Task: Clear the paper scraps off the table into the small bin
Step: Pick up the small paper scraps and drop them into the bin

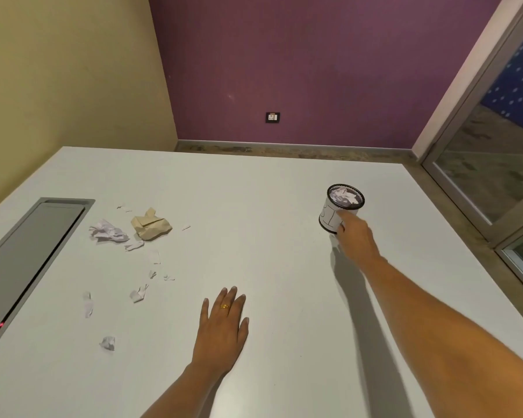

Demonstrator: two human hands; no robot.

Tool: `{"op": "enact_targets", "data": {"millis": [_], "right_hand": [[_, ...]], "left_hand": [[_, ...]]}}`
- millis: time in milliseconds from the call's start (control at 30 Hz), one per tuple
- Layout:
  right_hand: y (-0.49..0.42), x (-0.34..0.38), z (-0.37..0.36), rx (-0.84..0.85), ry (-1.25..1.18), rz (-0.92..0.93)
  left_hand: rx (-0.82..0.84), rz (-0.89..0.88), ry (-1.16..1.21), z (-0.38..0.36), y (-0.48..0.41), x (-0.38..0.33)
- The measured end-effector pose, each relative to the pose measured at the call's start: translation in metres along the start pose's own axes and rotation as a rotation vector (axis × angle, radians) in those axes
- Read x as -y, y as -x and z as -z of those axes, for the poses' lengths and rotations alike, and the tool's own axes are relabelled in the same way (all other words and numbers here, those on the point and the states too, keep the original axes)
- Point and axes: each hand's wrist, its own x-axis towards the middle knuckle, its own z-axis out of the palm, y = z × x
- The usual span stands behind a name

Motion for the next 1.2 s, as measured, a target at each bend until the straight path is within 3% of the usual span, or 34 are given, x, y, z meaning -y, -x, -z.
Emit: {"op": "enact_targets", "data": {"millis": [300,567,800,1200], "right_hand": [[0.094,0.017,-0.049,0.148,-0.060,0.059],[0.181,0.057,-0.099,0.385,0.054,0.245],[0.222,0.122,-0.127,0.553,0.017,0.315],[0.244,0.224,-0.173,0.664,0.078,0.499]], "left_hand": [[0.084,0.033,0.044,0.011,0.031,0.011],[-0.102,0.173,0.155,0.039,0.081,0.056],[-0.295,0.234,0.038,0.072,0.110,0.117],[-0.425,0.447,0.084,0.079,0.122,0.202]]}}
